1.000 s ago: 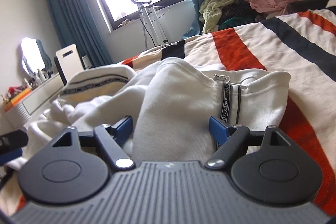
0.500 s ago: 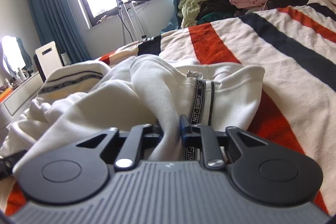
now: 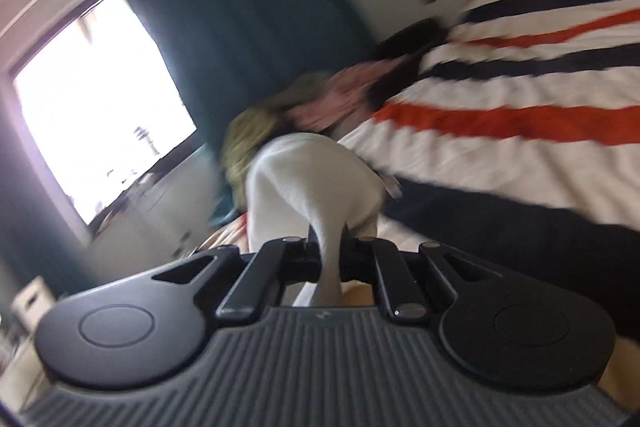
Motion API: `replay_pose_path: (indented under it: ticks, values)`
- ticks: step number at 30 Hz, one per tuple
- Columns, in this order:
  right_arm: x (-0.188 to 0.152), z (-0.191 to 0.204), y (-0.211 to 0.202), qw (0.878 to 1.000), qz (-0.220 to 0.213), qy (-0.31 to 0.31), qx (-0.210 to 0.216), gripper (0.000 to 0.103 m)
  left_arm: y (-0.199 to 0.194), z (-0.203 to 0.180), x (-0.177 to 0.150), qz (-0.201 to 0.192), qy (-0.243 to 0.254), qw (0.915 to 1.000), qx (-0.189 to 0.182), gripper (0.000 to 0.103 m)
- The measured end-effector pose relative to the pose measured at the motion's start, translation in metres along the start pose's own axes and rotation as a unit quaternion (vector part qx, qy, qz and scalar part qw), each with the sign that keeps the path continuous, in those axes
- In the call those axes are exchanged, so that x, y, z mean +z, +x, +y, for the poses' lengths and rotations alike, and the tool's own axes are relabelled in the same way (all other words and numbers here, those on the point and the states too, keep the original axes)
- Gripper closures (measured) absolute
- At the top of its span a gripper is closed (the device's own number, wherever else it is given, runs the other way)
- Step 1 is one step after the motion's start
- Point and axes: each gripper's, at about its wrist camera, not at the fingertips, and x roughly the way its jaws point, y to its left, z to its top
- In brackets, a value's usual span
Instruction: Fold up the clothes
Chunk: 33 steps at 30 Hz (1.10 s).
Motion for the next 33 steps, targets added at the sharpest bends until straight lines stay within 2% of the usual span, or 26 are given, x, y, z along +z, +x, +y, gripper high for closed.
replay_pose_path:
  ticks: [2,5,8,10,11,12,14,18,20,22,26,29,31,33]
  values:
    - [0.006,-0.025,0.001,0.997,0.006,0.057,-0.053,0.094,0.001,-0.001,-0.001,0.003,0.002,1.0,-0.001,0.027]
    - [0.002,-0.062,0.012,0.983,0.056,0.146,-0.1,0.092,0.002,-0.002,-0.001,0.007,0.005,1.0,-0.003,0.027]
    - [-0.01,-0.08,0.015,0.97,0.088,0.195,-0.116,0.091,0.004,-0.002,-0.002,0.011,0.01,0.9999,-0.002,0.027]
    - [-0.011,-0.082,0.018,0.968,0.102,0.201,-0.11,0.085,0.005,-0.002,-0.002,0.014,0.011,0.9998,-0.002,0.027]
    - [-0.011,-0.082,0.019,0.967,0.113,0.205,-0.102,0.07,0.006,-0.002,-0.002,0.016,0.01,0.9998,-0.003,0.027]
    - [-0.012,-0.085,0.019,0.964,0.127,0.217,-0.092,0.044,0.006,-0.002,-0.002,0.016,0.009,0.9998,-0.004,0.027]
    - [-0.012,-0.092,0.016,0.951,0.16,0.255,-0.072,0.02,0.007,-0.001,-0.001,0.018,0.005,0.9998,-0.004,0.027]
    - [0.002,-0.097,0.02,0.919,0.241,0.31,-0.044,0.02,0.005,0.002,0.002,0.018,-0.007,0.9998,-0.007,0.027]
    - [0.014,-0.1,0.026,0.911,0.272,0.308,-0.043,0.02,0.006,0.003,0.003,0.018,-0.014,0.9997,-0.01,0.027]
    - [0.027,-0.102,0.037,0.909,0.302,0.283,-0.043,0.02,0.006,0.004,0.004,0.019,-0.022,0.9995,-0.013,0.027]
    - [0.046,-0.106,0.064,0.92,0.325,0.211,-0.054,0.021,0.009,0.006,0.007,0.024,-0.038,0.9988,-0.019,0.027]
    - [0.046,-0.124,0.089,0.911,0.327,0.244,-0.061,0.022,0.012,0.008,0.006,0.03,-0.045,0.9984,-0.018,0.027]
    - [0.045,-0.135,0.105,0.906,0.326,0.263,-0.051,0.029,0.013,0.008,0.005,0.034,-0.048,0.9982,-0.015,0.027]
    - [0.048,-0.139,0.118,0.912,0.325,0.249,-0.039,0.038,0.015,0.009,0.005,0.04,-0.054,0.9976,-0.014,0.027]
